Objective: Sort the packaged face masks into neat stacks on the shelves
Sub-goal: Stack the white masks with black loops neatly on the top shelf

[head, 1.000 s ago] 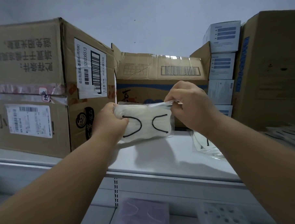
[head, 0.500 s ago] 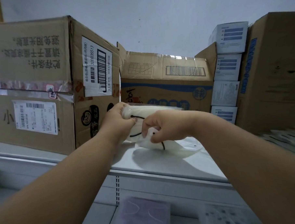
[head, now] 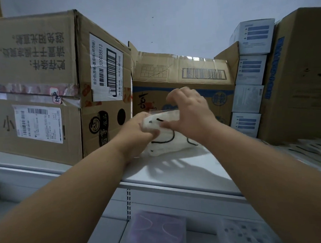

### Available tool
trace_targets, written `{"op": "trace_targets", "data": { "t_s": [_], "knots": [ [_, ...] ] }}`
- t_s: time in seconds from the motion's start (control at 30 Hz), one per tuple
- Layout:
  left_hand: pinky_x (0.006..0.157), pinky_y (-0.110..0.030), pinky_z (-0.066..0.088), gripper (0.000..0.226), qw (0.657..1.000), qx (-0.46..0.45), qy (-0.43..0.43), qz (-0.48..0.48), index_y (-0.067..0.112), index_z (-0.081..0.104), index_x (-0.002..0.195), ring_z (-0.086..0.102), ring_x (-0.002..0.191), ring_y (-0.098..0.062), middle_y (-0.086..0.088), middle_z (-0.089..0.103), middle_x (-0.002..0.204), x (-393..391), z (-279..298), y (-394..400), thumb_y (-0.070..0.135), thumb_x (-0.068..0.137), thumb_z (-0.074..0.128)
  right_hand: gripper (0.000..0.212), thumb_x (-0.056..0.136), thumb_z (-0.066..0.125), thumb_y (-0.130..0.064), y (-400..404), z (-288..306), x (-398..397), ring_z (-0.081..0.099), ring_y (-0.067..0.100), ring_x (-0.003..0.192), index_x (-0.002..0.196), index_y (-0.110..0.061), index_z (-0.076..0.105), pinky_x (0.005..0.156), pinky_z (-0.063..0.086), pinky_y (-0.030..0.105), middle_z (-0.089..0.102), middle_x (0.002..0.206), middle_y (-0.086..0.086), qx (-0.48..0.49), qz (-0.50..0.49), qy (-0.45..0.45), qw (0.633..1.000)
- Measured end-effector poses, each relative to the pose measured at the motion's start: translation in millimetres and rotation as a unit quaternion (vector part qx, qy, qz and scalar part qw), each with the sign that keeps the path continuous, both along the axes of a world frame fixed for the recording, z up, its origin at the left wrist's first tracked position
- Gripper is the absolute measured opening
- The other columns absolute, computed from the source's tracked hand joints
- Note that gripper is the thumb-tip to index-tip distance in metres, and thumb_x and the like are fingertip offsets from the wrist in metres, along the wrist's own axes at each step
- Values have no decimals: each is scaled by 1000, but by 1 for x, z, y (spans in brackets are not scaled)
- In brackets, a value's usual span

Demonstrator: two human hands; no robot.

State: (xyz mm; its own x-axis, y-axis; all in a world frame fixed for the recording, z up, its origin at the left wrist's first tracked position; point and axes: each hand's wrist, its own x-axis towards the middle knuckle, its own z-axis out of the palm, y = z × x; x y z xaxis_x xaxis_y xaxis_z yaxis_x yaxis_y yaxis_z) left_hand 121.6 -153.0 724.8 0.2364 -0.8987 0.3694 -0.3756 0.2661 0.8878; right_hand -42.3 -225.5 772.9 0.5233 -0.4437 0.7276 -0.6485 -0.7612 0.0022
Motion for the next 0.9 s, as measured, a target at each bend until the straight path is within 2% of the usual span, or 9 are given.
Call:
{"op": "trace_targets", "data": {
  "t_s": [0.17, 0.23, 0.3, 0.37, 0.5, 0.57, 0.7, 0.8, 0.9],
  "knots": [
    [87, -52, 58, 34, 993, -12, 110, 32, 25, 68, 111, 70, 99, -30, -11, 74, 104, 15, 1, -8, -1, 89, 65, 105, 64, 86, -53, -19, 5, -36, 33, 22, 140, 149, -34, 27, 114, 34, 47, 31, 155, -1, 255, -5, -167, 952],
    [85, -51, 59, 37, 992, -8, 128, 18, 21, 68, 114, 71, 98, -31, -12, 74, 104, 17, 0, -11, -4, 88, 65, 101, 60, 92, -41, -30, -3, -50, 52, 23, 125, 145, -31, 38, 101, 49, 47, 46, 146, 4, 374, 58, -199, 904],
    [83, -48, 60, 38, 990, 5, 138, 3, 17, 67, 117, 72, 98, -30, -14, 74, 106, 15, 1, -10, -6, 87, 66, 80, 50, 94, -41, -36, -12, -58, 67, 30, 105, 122, -25, 62, 89, 54, 58, 65, 123, 9, 428, 97, -228, 869],
    [84, -48, 60, 40, 987, 12, 158, -12, 16, 62, 119, 72, 98, -30, -15, 71, 112, 14, 3, -8, -1, 85, 71, 70, 43, 92, -46, -39, -19, -62, 69, 37, 100, 105, -23, 70, 84, 52, 68, 70, 110, 12, 423, 114, -259, 861],
    [67, -38, 60, 47, 985, 10, 173, 10, 21, 55, 120, 67, 99, -28, -9, 61, 115, 14, 5, -6, 11, 81, 78, 76, 44, 89, -52, -42, -23, -67, 62, 29, 112, 115, -36, 64, 95, 53, 52, 60, 121, 7, 413, 156, -271, 856],
    [63, -36, 60, 44, 988, 19, 153, 13, 20, 57, 117, 70, 94, -28, -11, 66, 111, 13, 1, -5, 5, 81, 77, 76, 44, 93, -43, -43, -25, -69, 64, 33, 111, 115, -35, 66, 95, 52, 57, 62, 122, 10, 448, 158, -239, 847],
    [75, -46, 62, 38, 992, 14, 122, 29, 21, 60, 113, 72, 94, -30, -9, 71, 105, 12, -3, -3, 5, 83, 76, 54, 64, 86, -2, -40, -27, -68, 71, 34, 97, 111, -18, 65, 82, 58, 56, 67, 115, 19, 464, 156, -216, 845],
    [82, -42, 61, 32, 988, -81, 117, 53, 18, 61, 110, 71, 95, -25, -7, 72, 104, 11, 1, -5, 7, 84, 76, 46, 70, 86, -6, -31, -21, -64, 71, 30, 90, 107, -18, 60, 72, 61, 52, 65, 108, 12, 357, 158, -292, 873],
    [87, -42, 59, 35, 989, -79, 105, 67, 22, 61, 110, 71, 97, -22, -4, 72, 105, 15, 0, -7, 18, 81, 81, 59, 68, 90, -20, -28, -21, -61, 64, 26, 97, 112, -29, 51, 73, 62, 45, 56, 112, 3, 309, 122, -281, 900]
  ]
}}
